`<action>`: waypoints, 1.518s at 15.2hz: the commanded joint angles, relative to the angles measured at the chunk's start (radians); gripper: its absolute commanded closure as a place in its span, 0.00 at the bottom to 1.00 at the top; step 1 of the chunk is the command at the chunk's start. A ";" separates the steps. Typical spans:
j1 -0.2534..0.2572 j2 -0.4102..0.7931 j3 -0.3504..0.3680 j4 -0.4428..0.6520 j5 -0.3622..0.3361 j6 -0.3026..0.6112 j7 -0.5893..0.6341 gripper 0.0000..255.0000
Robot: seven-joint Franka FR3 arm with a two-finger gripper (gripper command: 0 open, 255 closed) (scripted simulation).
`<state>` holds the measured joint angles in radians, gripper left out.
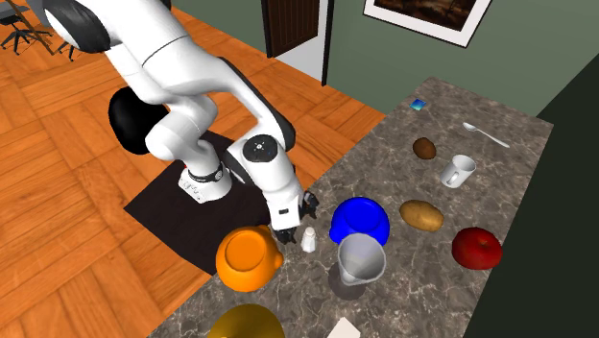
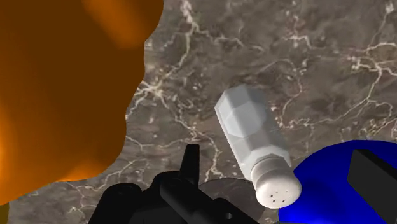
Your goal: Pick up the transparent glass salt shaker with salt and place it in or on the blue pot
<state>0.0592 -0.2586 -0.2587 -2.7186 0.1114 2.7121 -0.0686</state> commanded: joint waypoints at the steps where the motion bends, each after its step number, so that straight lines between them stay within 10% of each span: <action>1: 0.015 0.037 -0.010 0.001 0.026 0.038 -0.018 0.00; 13: 0.055 0.119 -0.030 0.009 0.101 0.109 -0.072 0.00; 14: 0.055 0.119 -0.030 0.009 0.101 0.109 -0.072 1.00; 23: 0.055 0.119 -0.030 0.009 0.101 0.109 -0.072 1.00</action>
<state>0.1140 -0.1401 -0.2885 -2.7093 0.2124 2.8211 -0.1404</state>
